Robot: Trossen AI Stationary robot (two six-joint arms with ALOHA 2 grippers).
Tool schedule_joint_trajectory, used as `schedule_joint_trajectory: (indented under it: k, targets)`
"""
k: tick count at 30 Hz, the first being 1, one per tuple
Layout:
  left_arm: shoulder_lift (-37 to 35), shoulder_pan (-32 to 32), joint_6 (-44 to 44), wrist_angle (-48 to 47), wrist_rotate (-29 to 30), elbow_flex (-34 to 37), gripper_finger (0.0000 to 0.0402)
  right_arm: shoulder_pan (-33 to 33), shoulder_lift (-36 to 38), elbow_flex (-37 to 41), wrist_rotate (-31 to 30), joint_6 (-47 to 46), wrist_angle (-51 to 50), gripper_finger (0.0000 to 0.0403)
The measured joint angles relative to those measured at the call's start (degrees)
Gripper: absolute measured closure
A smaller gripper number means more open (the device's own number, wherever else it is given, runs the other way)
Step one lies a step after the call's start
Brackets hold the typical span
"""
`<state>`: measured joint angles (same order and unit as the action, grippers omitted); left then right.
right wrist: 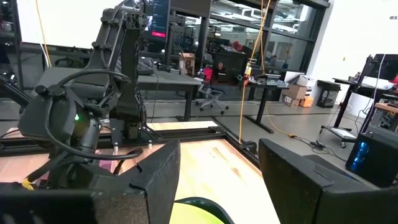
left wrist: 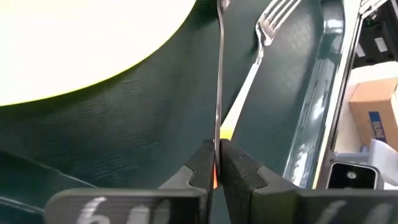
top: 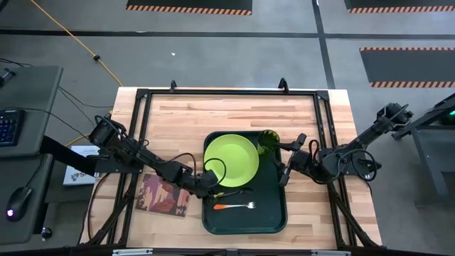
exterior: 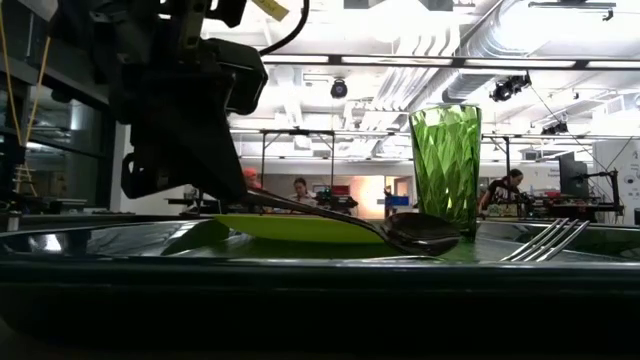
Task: Pick and place plate/cup/fork/spoon on tray
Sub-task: Put the black spoon on the black serving tray in between the green plate and orange fork
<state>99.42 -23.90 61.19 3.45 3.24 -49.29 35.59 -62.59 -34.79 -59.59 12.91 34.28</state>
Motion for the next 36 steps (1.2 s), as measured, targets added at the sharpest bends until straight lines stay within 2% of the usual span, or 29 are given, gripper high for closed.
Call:
schedule_joint_trajectory:
  k: [14,36]
  targets:
    - [0.0,0.0,-5.4,-2.3,1.8,0.0,0.0382,0.0,0.0,0.0,0.0,-0.8,-0.1,0.0194]
    - [0.0,0.7,-8.1,-2.4,1.9,0.0,0.0382,0.0,0.0,0.0,0.0,-1.5,-0.4,0.0194]
